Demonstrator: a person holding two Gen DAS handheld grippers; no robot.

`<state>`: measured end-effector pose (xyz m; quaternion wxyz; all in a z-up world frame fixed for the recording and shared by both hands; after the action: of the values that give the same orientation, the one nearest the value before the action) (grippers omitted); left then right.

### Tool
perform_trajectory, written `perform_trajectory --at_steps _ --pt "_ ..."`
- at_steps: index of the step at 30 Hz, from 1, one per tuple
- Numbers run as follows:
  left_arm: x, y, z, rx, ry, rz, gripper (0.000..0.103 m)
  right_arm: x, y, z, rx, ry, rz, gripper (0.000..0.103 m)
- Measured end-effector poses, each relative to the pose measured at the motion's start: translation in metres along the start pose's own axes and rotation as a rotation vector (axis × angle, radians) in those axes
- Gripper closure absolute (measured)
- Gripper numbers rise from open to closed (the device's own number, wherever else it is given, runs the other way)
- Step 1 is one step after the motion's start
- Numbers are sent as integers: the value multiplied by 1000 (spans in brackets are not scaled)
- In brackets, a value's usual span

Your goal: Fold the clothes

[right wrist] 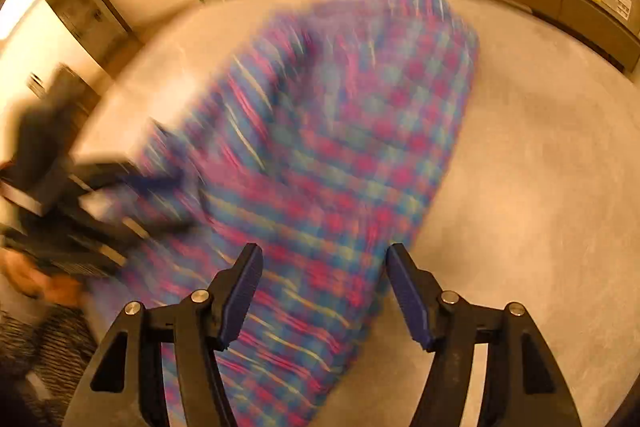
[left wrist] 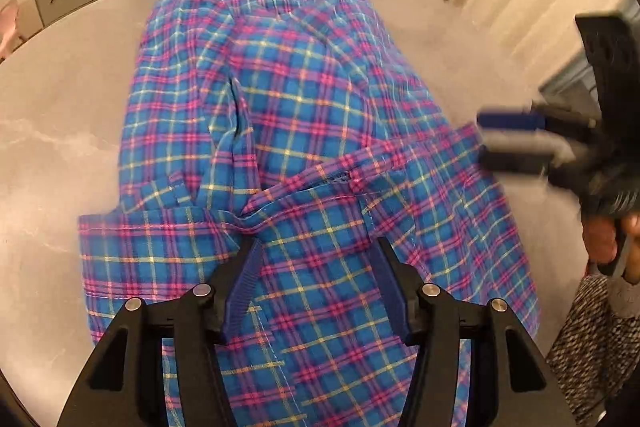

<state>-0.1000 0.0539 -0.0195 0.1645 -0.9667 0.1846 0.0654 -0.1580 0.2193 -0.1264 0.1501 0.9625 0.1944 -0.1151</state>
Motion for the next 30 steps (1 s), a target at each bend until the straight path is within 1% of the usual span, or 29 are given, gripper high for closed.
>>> perform_trajectory --at_steps 1,3,4,6,7,8,9,11,14,15,16,17,18,19,20,22,23,25,27,29,30 --pt "1 0 -7 15 -11 6 48 -17 -8 2 14 -27 7 34" --pt "2 -2 -19 34 -35 25 48 -50 -23 7 41 -81 21 27" --pt "3 0 -19 35 -31 27 48 -67 -30 10 55 -108 28 27" --pt "3 4 -9 37 5 26 48 -105 -51 17 90 -120 58 27" --pt "4 6 -4 37 11 30 47 -135 -62 31 121 -112 79 27" --pt "6 6 -1 24 3 48 46 -157 -70 43 146 -101 91 27" --pt "6 3 -3 1 2 73 46 -177 -77 54 165 -87 98 27" --pt "5 0 -6 -7 7 82 46 -216 -93 90 197 -38 111 27" --pt "2 1 -8 -1 9 82 46 -248 -108 122 205 28 110 27" --pt "1 2 -11 10 12 78 46 -252 -110 128 192 50 107 39" --pt "1 4 -12 25 14 71 46 -257 -112 126 163 65 99 55" --pt "0 6 -13 41 16 64 46 -261 -110 126 151 57 89 79" --pt "1 8 -14 54 17 58 46 -261 -103 123 149 27 73 87" --pt "2 9 -14 66 18 52 46 -260 -95 117 145 -2 55 89" --pt "2 11 -16 78 17 44 46 -257 -84 109 141 -39 32 90" --pt "4 16 -20 113 3 9 46 -234 -47 69 136 -112 -22 92" --pt "8 24 -26 155 -9 -41 47 -222 -28 50 133 -148 -55 92" --pt "18 41 -41 253 -37 -163 50 -177 11 -6 131 -221 -141 92" --pt "28 59 -57 350 -65 -285 50 -131 57 -48 136 -283 -225 93" --pt "54 83 -81 416 -125 -422 50 -77 99 -86 164 -335 -313 93" --pt "70 97 -95 448 -162 -492 50 -46 115 -102 180 -345 -358 93"
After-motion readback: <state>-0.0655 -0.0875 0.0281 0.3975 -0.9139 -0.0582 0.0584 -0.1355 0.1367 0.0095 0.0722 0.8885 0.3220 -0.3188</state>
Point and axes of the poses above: each gripper's, at about its wrist camera, not at the fingertips, and z roughly the way its jaws point, y to its left, x to its underside, the point moved 2 cm from there along z, roughly the way its jaws point, and after that the axes turned 14 degrees about y, right-handed, at the moved point
